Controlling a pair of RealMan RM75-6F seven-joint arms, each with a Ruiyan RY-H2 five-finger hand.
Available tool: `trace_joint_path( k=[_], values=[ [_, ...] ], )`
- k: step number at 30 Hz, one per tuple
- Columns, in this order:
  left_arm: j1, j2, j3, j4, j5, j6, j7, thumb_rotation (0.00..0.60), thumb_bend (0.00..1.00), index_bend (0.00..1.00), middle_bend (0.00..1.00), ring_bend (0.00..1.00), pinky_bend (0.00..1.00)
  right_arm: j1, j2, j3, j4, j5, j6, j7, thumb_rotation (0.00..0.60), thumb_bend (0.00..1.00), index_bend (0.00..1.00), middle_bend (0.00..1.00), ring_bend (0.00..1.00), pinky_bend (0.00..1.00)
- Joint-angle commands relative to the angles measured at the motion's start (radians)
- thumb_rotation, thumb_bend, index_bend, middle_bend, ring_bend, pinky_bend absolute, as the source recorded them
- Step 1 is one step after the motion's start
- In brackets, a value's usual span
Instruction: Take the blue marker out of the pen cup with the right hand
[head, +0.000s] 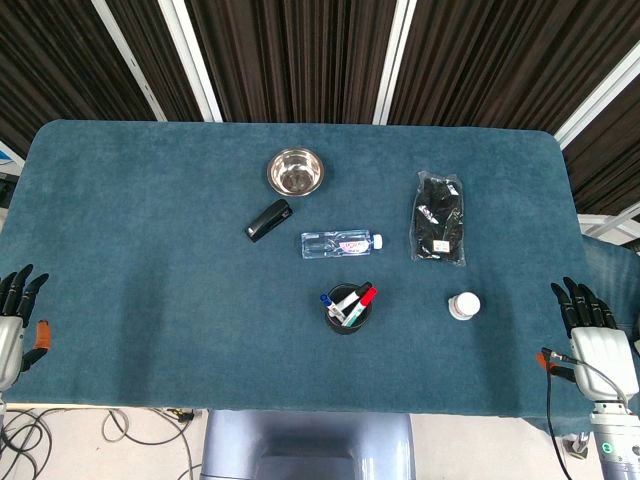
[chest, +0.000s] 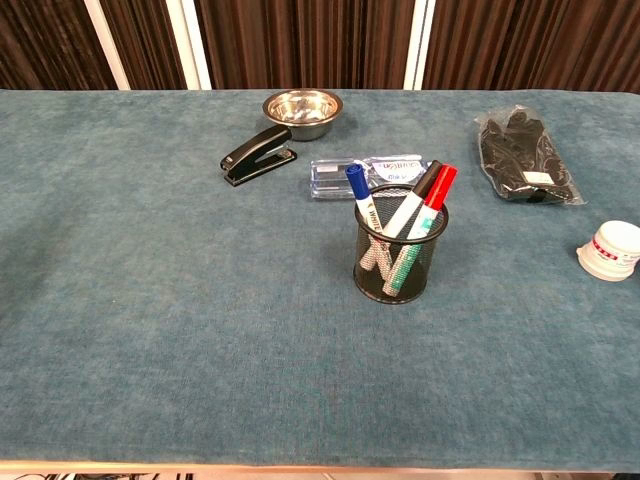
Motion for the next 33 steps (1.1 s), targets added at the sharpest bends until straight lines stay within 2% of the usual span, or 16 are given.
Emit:
trace_joint_path(
  k=[1, 23, 33],
  values=[
    [0.0, 0.0, 0.0, 0.0, 0.0, 0.0, 0.0, 0.6, 0.59, 0.1, 0.0, 0.0, 0.0, 0.0, 0.0, -0.001, -0.001, 0.0, -0.001, -0.001, 0.6, 0.13, 0.02, 0.0, 0.0, 0.16],
    [0.001, 0.0, 0.0, 0.0, 0.001, 0.002, 0.003, 0.6, 0.59, 0.1, 0.0, 0.0, 0.0, 0.003, 0.009, -0.004, -0.013, 0.009, -0.022, 0.019, 0.6, 0.13, 0.02, 0.0, 0.0, 0.16],
    [0.002, 0.001, -0.003, -0.005, -0.008, 0.0, 0.002, 0.6, 0.59, 0.1, 0.0, 0.0, 0.0, 0.012, 0.028, -0.009, -0.036, 0.013, -0.059, 0.117, 0.6, 0.13, 0.02, 0.0, 0.0, 0.16]
  ],
)
